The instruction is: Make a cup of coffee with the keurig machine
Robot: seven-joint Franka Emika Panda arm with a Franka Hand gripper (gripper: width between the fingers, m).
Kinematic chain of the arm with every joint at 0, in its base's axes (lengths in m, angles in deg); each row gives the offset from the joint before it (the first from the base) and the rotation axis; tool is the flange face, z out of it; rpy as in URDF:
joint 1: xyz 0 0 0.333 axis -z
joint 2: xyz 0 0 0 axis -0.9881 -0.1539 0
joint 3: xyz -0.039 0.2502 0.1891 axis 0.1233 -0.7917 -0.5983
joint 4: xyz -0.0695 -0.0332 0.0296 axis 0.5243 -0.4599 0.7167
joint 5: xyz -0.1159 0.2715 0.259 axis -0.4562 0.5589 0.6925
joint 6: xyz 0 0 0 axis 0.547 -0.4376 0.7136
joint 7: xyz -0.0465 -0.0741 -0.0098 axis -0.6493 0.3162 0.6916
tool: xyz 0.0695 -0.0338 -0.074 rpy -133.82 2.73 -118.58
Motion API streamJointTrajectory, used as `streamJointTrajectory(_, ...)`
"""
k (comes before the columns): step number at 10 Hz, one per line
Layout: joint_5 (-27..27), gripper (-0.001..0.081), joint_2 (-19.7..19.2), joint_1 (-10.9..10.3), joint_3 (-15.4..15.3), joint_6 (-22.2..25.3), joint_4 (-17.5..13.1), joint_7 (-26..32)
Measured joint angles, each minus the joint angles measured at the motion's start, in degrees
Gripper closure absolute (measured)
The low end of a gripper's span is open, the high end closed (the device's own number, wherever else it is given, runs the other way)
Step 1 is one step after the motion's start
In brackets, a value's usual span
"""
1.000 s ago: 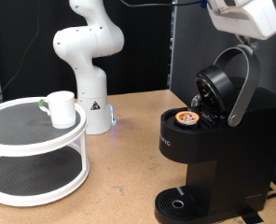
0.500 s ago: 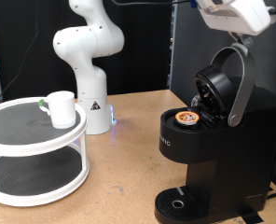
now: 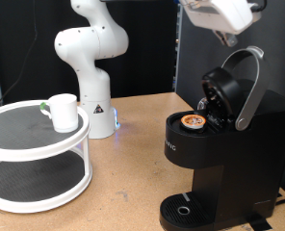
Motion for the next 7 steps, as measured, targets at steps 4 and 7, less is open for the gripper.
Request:
streamJointTrajectory(4, -5.73, 0.0805, -0.44, 1.23, 0.27, -0.3, 3.04, -0.99)
streamJointTrajectory(7, -2.14, 0.0805, 0.01, 1.3, 1.01, -0.66, 3.01, 1.19)
